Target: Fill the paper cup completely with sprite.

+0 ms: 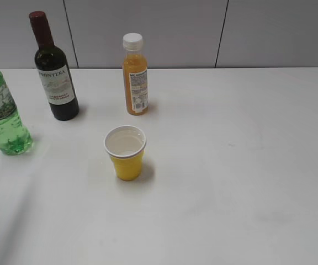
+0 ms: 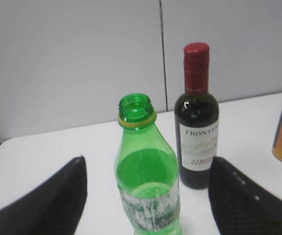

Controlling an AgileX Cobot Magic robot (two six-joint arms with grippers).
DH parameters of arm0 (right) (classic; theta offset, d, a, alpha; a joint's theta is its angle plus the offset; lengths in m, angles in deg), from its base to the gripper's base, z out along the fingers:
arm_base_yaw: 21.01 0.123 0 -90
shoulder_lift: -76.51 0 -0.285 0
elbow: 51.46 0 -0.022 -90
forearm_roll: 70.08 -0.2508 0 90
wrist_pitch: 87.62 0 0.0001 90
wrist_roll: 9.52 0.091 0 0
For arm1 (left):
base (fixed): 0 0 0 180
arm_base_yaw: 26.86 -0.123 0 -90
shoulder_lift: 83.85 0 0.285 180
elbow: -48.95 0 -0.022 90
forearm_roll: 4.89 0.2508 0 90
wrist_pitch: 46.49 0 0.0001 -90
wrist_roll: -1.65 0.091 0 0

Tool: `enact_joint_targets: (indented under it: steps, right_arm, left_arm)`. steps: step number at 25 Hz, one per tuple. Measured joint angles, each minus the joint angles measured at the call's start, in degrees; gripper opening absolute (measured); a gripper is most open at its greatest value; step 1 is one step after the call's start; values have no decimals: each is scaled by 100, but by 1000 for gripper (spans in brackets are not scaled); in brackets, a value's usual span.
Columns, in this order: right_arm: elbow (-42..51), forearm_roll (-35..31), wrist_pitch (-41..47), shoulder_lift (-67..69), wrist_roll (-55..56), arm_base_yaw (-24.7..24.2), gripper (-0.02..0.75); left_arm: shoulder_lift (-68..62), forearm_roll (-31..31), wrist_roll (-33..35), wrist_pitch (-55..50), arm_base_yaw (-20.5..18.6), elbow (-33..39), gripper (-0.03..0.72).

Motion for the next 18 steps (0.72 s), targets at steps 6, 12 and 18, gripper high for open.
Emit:
enact_joint_targets:
  steps: [6,12,18]
  right_arm:
    - [0,0,0,0,0,0,585]
    - [0,0,0,0,0,0,585]
    - [0,0,0,0,0,0,585]
  left_arm:
    - [693,-29,-91,-2330,-133,-506,590]
    - [1608,7,-281,-4223,-470,-880,590]
    - [2771,8,-444,-5600,-532,-896,590]
